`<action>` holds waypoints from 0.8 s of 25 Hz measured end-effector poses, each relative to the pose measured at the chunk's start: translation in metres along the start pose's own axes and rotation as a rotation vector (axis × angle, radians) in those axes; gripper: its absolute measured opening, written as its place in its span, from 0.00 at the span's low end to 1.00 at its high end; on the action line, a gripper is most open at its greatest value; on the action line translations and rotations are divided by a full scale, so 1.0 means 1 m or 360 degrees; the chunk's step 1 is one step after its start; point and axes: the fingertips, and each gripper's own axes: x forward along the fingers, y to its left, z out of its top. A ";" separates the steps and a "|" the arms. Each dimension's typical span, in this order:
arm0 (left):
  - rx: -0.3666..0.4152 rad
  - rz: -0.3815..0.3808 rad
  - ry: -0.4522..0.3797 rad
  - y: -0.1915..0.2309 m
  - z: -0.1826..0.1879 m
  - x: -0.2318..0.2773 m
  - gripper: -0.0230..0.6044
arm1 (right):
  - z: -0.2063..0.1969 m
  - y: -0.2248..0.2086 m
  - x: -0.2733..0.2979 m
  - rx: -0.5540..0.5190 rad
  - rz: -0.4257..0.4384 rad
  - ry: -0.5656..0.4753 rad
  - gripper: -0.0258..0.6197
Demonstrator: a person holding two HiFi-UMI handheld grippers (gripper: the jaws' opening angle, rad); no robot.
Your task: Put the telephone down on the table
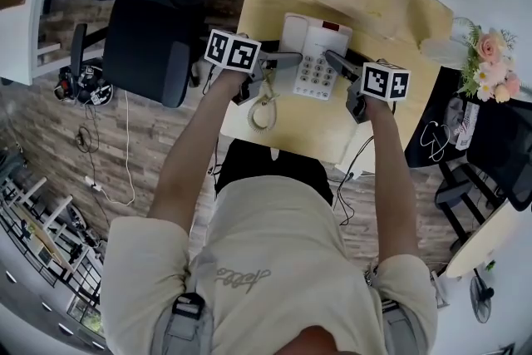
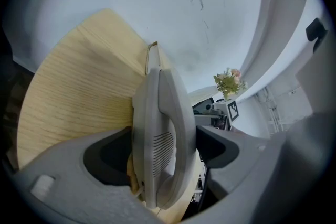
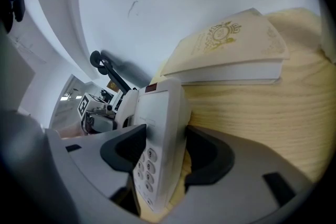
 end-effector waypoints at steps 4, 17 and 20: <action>0.0043 0.0042 0.0024 -0.003 -0.008 -0.001 0.65 | 0.002 -0.001 -0.011 0.0023 -0.0051 -0.0060 0.40; 0.0150 0.0132 -0.0299 -0.035 -0.004 -0.049 0.64 | -0.027 0.023 -0.068 -0.0063 -0.0135 -0.0156 0.33; 0.0229 0.0157 -0.0353 -0.052 -0.013 -0.061 0.46 | -0.034 0.037 -0.088 -0.0028 -0.0120 -0.0264 0.21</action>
